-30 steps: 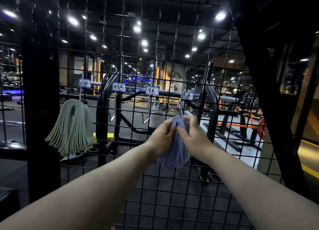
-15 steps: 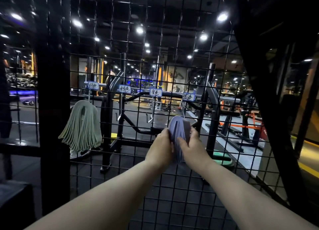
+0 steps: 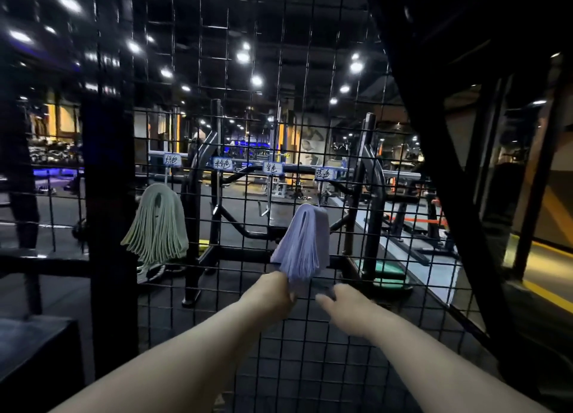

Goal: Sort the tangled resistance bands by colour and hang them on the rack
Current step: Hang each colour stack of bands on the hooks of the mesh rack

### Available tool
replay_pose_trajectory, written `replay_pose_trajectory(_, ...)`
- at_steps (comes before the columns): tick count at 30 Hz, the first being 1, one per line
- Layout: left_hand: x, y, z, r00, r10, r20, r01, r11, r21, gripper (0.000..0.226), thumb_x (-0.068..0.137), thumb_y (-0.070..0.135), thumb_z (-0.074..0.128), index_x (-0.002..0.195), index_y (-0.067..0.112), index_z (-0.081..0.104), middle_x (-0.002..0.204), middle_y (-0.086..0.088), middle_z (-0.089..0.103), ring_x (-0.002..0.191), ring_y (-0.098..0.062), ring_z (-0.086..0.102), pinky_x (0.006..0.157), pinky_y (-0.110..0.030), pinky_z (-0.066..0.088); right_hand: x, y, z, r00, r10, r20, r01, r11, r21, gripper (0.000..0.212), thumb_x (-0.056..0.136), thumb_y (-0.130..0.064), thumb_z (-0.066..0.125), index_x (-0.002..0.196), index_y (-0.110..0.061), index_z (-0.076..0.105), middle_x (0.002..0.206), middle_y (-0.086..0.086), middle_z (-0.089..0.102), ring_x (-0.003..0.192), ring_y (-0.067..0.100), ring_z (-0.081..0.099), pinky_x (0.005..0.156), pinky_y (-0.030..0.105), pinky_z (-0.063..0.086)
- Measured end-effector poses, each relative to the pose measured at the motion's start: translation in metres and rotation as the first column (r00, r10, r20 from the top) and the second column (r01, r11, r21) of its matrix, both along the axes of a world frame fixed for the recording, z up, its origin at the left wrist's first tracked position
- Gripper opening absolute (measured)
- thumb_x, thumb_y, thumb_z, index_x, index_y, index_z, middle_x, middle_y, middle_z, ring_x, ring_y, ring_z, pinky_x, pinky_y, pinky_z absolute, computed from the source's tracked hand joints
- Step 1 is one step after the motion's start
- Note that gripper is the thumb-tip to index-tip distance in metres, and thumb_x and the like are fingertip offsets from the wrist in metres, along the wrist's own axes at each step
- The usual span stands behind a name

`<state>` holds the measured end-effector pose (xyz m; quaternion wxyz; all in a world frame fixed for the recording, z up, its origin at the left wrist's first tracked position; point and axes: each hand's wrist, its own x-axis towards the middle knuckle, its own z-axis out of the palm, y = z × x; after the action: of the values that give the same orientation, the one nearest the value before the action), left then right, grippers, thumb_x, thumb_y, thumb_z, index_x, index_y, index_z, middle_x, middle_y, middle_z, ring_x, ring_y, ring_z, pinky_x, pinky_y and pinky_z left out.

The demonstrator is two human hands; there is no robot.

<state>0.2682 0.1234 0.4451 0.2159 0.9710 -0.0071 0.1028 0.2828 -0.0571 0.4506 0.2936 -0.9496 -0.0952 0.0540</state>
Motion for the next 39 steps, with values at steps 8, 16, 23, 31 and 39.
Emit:
replay_pose_trajectory(8, -0.07, -0.013, -0.017, 0.999, -0.004, -0.043, 0.004, 1.0, -0.01, 0.033, 0.097, 0.038, 0.053, 0.071, 0.017, 0.054, 0.074, 0.0, 0.062, 0.069, -0.019, 0.061, 0.059, -0.028, 0.045, -0.068, -0.022, -0.025, 0.977, 0.055, -0.207, -0.065, 0.997, -0.039, 0.036, 0.098, -0.047, 0.054, 0.117, -0.016, 0.057, 0.099, 0.008, 0.068, 0.095, 0.029, 0.072, 0.07, 0.037, 0.058)
replay_pose_trajectory(16, -0.156, -0.045, -0.083, 0.975, -0.067, -0.214, 0.053, 0.996, -0.069, 0.033, 0.1, 0.035, 0.052, 0.073, 0.016, 0.056, 0.069, 0.001, 0.062, 0.062, -0.014, 0.06, 0.055, -0.026, 0.044, -0.161, -0.056, -0.077, 0.929, 0.049, -0.366, -0.078, 0.995, -0.066, 0.029, 0.102, -0.035, 0.051, 0.109, -0.009, 0.062, 0.1, 0.009, 0.066, 0.089, 0.021, 0.07, 0.065, 0.036, 0.061)
replay_pose_trajectory(23, -0.226, -0.066, -0.144, 0.953, -0.078, -0.294, 0.064, 0.996, -0.058, 0.03, 0.097, 0.029, 0.055, 0.087, 0.003, 0.068, 0.087, -0.013, 0.072, 0.079, -0.025, 0.068, 0.068, -0.034, 0.054, -0.224, -0.078, -0.135, 0.879, 0.001, -0.476, -0.066, 0.991, -0.119, 0.03, 0.104, -0.03, 0.05, 0.108, -0.002, 0.062, 0.093, 0.013, 0.067, 0.089, 0.029, 0.071, 0.072, 0.043, 0.058)
replay_pose_trajectory(31, -0.239, -0.09, -0.193, 0.918, -0.11, -0.382, 0.061, 0.989, -0.138, 0.031, 0.095, 0.021, 0.057, 0.085, -0.003, 0.074, 0.08, -0.02, 0.074, 0.075, -0.034, 0.072, 0.066, -0.045, 0.063, -0.23, -0.117, -0.193, 0.841, -0.052, -0.538, -0.051, 0.983, -0.174, 0.029, 0.1, -0.03, 0.055, 0.111, -0.005, 0.063, 0.103, 0.012, 0.072, 0.088, 0.026, 0.074, 0.087, 0.055, 0.057)
replay_pose_trajectory(39, -0.178, -0.129, -0.255, 0.859, -0.119, -0.499, 0.02, 0.98, -0.199, 0.028, 0.093, 0.018, 0.054, 0.086, -0.002, 0.072, 0.079, -0.02, 0.074, 0.062, -0.03, 0.072, 0.055, -0.034, 0.057, -0.166, -0.167, -0.248, 0.824, -0.126, -0.553, 0.01, 0.978, -0.209, 0.029, 0.1, -0.026, 0.053, 0.111, -0.002, 0.065, 0.098, 0.015, 0.073, 0.084, 0.028, 0.073, 0.066, 0.038, 0.057)
